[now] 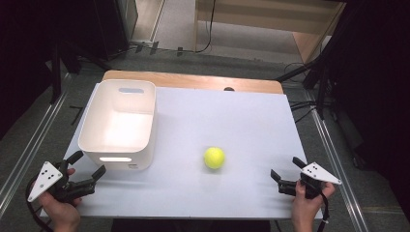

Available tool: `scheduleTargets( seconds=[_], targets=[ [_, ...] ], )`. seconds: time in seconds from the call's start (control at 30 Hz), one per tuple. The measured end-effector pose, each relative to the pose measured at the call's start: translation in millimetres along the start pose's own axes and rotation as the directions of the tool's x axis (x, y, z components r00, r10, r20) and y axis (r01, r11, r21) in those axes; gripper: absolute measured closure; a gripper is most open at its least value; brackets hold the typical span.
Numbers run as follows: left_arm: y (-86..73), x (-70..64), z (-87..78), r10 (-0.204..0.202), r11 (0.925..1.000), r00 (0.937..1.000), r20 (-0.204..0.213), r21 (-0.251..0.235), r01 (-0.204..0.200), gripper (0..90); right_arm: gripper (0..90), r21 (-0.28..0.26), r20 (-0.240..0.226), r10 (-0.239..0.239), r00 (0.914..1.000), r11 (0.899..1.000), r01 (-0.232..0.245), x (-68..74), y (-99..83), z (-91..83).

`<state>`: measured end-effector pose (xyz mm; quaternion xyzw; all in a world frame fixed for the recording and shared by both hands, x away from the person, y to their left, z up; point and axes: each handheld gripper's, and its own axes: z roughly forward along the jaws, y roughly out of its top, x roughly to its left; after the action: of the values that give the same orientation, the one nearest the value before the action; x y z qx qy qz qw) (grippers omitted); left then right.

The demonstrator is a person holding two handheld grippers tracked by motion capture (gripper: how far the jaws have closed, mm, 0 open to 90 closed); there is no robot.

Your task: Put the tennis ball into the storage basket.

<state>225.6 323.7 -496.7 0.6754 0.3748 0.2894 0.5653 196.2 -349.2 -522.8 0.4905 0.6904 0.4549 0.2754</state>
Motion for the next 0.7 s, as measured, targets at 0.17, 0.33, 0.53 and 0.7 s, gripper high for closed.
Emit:
scheduleTargets(
  seconds=[0.17,0.33,0.53,0.7],
  targets=[
    [0.0,-0.5,0.2,0.003,1.0,1.0,0.001,0.001,-0.003,7.3,0.0,-0.012,-0.008,0.011,0.9999,1.0,-0.012,-1.8,0.5,0.4],
    [-0.2,-1.3,0.6,0.008,0.9999,1.0,0.005,0.007,-0.009,7.3,0.0,0.007,-0.026,-0.001,0.9997,1.0,0.001,-1.5,3.5,1.4],
    [-0.3,-1.5,0.6,0.013,0.9999,0.9999,0.006,0.01,-0.014,7.4,0.0,0.02,-0.074,-0.02,0.9971,1.0,0.021,3.1,11.3,5.1],
    [-0.4,-1.8,0.6,0.015,0.9998,0.9999,0.005,0.011,-0.015,7.3,0.0,0.047,-0.097,-0.057,0.9936,0.997,0.062,10.8,22.3,6.2]
  ],
)
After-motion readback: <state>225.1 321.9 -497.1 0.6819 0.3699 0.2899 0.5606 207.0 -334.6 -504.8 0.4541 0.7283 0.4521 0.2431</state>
